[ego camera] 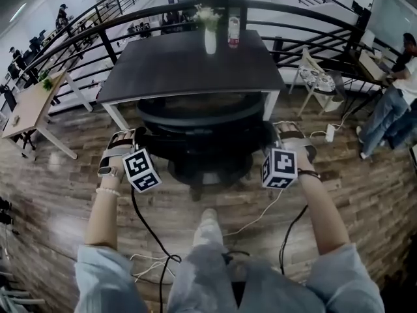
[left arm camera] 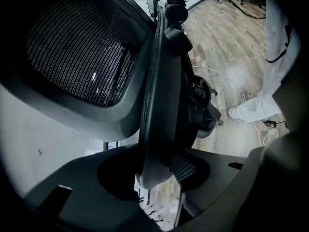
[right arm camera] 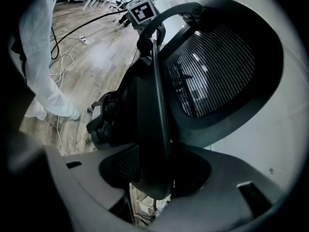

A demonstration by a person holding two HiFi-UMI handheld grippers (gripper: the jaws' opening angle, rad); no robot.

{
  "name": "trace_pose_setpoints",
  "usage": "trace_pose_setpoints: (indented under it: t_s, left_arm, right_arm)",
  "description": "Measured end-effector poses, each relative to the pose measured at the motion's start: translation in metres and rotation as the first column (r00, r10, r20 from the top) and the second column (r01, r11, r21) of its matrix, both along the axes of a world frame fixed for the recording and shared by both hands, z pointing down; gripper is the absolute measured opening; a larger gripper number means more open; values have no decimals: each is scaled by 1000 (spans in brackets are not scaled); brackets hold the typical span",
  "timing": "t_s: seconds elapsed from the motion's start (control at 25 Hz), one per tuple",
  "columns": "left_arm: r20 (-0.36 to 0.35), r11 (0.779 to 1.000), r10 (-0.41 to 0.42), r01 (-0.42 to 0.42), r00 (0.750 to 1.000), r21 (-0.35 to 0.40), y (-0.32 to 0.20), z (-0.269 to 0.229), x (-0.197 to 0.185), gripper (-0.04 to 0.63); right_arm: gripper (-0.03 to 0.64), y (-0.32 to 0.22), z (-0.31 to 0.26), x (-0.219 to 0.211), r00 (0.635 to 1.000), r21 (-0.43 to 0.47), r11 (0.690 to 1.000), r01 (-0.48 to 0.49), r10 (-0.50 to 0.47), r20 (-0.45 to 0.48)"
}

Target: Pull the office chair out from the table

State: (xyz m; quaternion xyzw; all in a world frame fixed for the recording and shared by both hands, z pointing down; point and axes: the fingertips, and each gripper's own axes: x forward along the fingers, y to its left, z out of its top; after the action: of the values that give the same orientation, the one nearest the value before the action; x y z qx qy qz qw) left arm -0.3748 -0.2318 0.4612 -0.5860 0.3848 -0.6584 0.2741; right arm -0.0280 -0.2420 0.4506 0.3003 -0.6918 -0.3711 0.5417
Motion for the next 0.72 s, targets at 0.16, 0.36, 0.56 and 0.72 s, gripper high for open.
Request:
trace_pose_setpoints:
  t_s: [0.16, 0.36, 0.56, 0.72]
  left_arm:
    - [-35, 1000, 12, -11, 999, 28, 45, 3, 23, 193]
    - [-59, 999, 23, -21, 998, 32, 91, 3, 47, 193]
    - [-75, 999, 17, -13, 997, 50, 127, 0, 55, 195]
    - [-89, 998, 25, -20, 996, 57, 149, -1, 58, 195]
  right_arm:
    - [190, 20, 4, 20, 999, -14, 999, -36, 36, -7]
    - [192, 43, 7, 40, 998, -33, 998, -53, 52, -31]
    - [192, 69, 6, 47, 999, -23, 999, -46, 46, -25]
    - [193, 92, 5, 48, 999, -12, 999, -39, 39, -17]
